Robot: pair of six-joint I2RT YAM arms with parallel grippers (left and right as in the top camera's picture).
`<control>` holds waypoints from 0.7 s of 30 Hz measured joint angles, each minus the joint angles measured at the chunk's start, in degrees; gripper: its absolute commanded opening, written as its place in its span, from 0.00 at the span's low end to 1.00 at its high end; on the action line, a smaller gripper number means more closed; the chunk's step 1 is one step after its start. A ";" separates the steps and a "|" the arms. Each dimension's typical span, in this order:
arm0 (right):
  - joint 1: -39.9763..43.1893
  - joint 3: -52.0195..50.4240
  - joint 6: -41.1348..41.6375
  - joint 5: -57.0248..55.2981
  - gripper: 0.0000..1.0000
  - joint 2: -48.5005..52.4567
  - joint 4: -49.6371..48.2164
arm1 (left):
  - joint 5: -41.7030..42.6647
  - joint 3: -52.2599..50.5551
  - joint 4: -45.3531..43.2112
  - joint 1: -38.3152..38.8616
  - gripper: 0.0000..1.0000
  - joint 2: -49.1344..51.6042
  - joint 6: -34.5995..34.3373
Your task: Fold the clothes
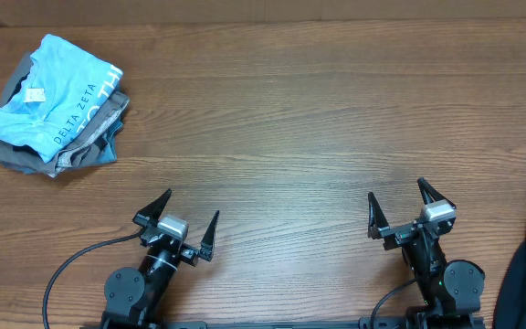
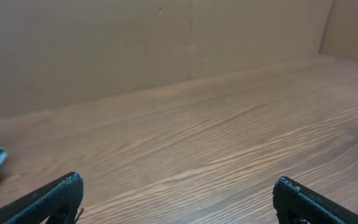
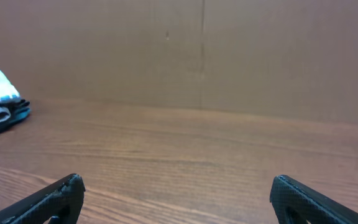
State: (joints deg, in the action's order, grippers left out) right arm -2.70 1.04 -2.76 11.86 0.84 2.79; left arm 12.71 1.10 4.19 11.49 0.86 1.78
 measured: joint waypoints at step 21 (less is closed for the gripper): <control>0.00 20.48 13.88 11.72 1.00 10.71 17.53 | 5.40 26.88 25.16 0.00 1.00 10.75 -3.72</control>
State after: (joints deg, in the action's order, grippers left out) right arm -2.70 21.52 11.11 23.57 11.55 20.32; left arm 18.11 27.99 29.34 11.49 11.62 -1.93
